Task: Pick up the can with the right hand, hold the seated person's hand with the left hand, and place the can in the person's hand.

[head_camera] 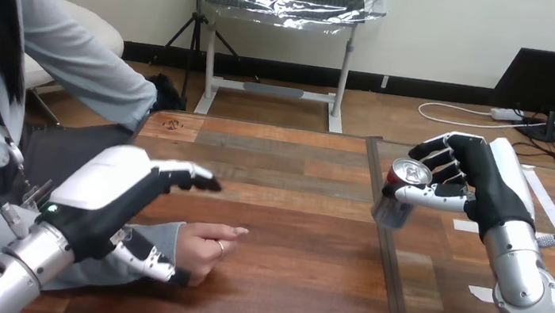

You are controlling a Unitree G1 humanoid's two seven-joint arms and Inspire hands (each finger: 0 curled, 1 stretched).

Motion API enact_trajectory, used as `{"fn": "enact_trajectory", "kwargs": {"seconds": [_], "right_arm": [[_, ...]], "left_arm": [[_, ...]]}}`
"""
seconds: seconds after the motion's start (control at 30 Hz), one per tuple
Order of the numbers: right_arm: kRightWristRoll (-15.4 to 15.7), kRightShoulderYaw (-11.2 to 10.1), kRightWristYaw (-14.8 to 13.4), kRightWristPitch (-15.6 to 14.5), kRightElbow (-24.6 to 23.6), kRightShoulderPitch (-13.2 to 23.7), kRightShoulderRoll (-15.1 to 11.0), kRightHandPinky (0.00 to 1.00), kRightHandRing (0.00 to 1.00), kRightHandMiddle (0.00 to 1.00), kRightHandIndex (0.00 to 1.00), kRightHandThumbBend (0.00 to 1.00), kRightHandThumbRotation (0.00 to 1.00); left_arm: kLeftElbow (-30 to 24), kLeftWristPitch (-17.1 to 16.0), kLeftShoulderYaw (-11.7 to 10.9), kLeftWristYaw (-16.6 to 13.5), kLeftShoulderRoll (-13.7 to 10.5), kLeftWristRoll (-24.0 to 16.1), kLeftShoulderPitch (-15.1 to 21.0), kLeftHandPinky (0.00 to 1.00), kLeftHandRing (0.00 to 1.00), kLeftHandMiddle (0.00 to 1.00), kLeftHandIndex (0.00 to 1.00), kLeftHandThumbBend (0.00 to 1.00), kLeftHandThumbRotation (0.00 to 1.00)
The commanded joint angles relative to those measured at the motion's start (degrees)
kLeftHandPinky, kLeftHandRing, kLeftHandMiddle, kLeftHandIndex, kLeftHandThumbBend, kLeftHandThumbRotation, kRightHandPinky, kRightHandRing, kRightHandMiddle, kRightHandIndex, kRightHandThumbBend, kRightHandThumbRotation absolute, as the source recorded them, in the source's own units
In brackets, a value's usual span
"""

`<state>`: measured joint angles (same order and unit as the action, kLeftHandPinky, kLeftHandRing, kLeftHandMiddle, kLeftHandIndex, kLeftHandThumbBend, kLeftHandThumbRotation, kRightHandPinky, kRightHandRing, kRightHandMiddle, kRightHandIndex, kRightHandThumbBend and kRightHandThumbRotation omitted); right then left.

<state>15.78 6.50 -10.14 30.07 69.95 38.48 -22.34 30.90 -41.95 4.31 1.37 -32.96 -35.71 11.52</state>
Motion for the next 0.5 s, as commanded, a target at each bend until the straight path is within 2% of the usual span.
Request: {"fn": "enact_trajectory", "kwargs": {"seconds": [0.0,0.47], "right_arm": [[-1.21,-1.57,-0.07,1.96,-3.86,2.84,-0.14,0.42,0.44,0.50,0.54,0.75,0.00],[-1.42,-1.66,0.13,3.03,-4.86,2.36,-0.25,0.43,0.44,0.50,0.53,0.74,0.00]], "left_arm": [[2.41,-0.37,1.25,-1.85,-1.89,-0.45,5.64,0.68,0.75,0.76,0.74,1.00,0.14],[7.85,0.01,4.45,-0.90,-2.83,-1.02,8.82,0.69,0.75,0.77,0.75,1.00,0.17]]}}
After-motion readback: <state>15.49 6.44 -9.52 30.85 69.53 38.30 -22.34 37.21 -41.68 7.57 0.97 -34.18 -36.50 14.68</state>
